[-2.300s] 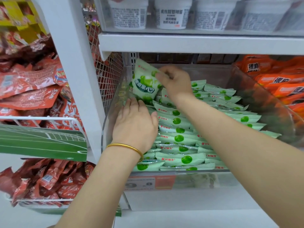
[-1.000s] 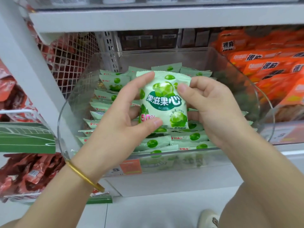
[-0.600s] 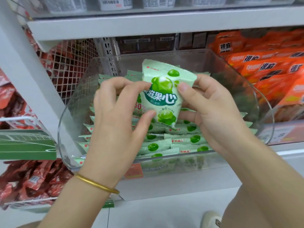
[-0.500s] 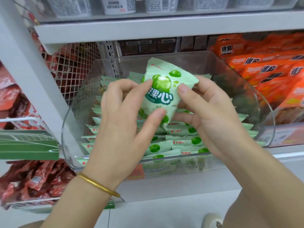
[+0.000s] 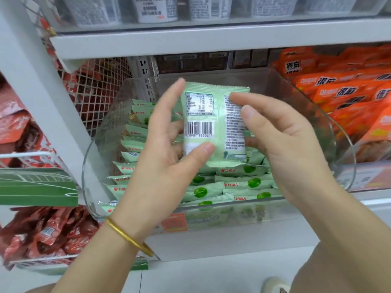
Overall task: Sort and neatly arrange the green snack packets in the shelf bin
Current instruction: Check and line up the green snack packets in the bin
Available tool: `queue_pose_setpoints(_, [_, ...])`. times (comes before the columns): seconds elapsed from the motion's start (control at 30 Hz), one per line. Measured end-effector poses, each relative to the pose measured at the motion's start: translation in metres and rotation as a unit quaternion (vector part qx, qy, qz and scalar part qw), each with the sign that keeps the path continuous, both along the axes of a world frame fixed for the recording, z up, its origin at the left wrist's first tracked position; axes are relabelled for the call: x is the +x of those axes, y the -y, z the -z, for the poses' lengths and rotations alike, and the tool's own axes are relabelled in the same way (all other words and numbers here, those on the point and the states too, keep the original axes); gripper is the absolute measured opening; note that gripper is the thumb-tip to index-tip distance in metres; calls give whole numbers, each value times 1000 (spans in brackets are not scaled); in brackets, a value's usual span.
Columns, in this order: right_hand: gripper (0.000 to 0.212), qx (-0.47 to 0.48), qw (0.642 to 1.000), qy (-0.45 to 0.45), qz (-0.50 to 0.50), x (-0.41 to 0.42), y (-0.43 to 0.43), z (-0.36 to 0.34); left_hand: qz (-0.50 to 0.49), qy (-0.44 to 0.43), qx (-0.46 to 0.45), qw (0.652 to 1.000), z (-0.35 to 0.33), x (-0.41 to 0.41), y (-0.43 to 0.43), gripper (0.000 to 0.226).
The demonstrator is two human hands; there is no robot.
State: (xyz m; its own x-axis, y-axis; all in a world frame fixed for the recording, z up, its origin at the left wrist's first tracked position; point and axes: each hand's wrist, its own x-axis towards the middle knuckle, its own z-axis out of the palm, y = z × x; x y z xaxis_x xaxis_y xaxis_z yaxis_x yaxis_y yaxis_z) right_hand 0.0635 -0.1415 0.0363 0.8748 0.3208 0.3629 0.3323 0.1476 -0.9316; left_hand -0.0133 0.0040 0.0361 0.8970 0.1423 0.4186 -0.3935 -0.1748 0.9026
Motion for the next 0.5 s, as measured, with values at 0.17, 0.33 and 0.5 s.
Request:
queue_pose_setpoints(0.17, [23, 23, 999, -21, -29, 0, -1, 1, 51, -19, 5, 999, -3, -2, 0, 75])
queue_pose_setpoints(0.33, [22, 31, 999, -34, -28, 0, 0, 2, 70, -29, -7, 997, -4, -3, 3, 81])
queue_pose_setpoints(0.5, [22, 28, 999, -36, -26, -1, 0, 2, 70, -36, -11, 997, -6, -4, 5, 81])
